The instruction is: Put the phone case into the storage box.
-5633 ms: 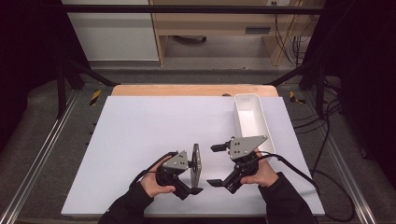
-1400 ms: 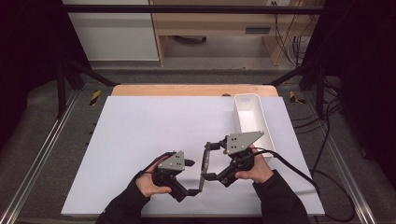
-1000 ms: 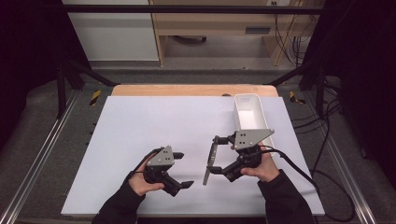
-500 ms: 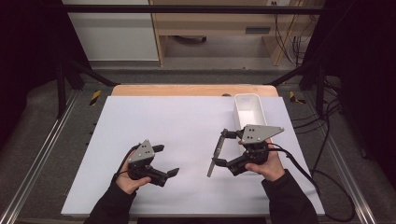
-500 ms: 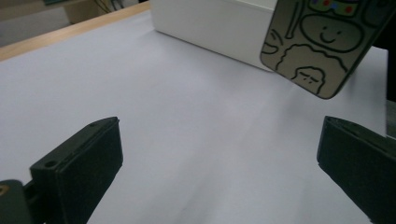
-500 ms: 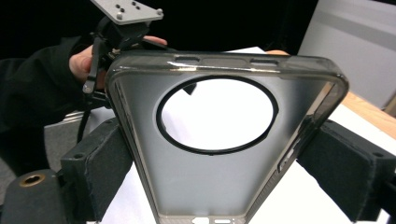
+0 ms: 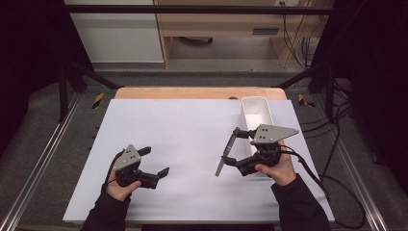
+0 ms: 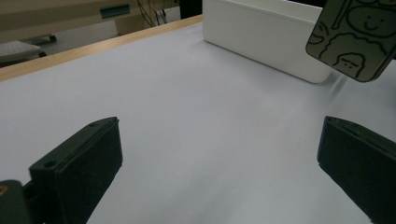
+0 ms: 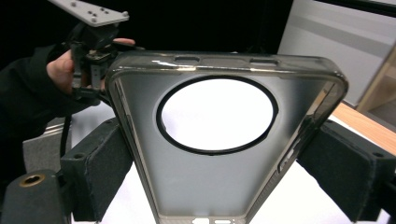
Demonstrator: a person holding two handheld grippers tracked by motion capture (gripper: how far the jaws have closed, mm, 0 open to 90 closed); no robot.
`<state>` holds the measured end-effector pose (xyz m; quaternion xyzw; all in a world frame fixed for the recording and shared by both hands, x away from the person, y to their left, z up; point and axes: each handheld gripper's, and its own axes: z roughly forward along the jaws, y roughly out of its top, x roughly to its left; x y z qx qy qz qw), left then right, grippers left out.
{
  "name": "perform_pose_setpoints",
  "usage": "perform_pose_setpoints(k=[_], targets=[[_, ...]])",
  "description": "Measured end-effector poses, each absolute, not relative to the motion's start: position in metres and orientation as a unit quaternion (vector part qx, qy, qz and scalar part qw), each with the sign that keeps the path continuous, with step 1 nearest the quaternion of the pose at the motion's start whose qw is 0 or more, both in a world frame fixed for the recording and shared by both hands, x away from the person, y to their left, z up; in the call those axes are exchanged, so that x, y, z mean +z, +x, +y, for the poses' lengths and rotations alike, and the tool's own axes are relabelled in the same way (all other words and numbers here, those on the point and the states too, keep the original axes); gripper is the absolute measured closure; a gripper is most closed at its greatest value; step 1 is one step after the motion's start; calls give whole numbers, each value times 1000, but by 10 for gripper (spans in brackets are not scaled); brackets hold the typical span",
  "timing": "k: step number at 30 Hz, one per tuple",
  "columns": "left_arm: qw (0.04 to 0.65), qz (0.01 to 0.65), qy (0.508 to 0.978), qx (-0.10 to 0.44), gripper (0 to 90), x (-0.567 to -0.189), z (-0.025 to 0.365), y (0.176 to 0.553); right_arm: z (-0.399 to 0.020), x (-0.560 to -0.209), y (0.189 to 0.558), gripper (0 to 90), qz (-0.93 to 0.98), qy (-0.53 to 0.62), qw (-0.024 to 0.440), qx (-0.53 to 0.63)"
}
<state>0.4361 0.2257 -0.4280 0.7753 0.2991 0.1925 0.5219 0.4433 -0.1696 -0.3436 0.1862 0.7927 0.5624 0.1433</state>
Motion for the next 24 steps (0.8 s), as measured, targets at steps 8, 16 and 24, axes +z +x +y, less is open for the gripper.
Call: perform_pose_setpoints(k=[8,16,24], targets=[[518,320,766,207,0,-433,241,435,-176,-338,443,119,781,205,159,568],[514,342,754,224,0,-439,254,437,-183,-332,444,119,774,217,171,570],[516,349,746,235,0,-440,263,437,-191,-325,446,119,761,238,185,574]])
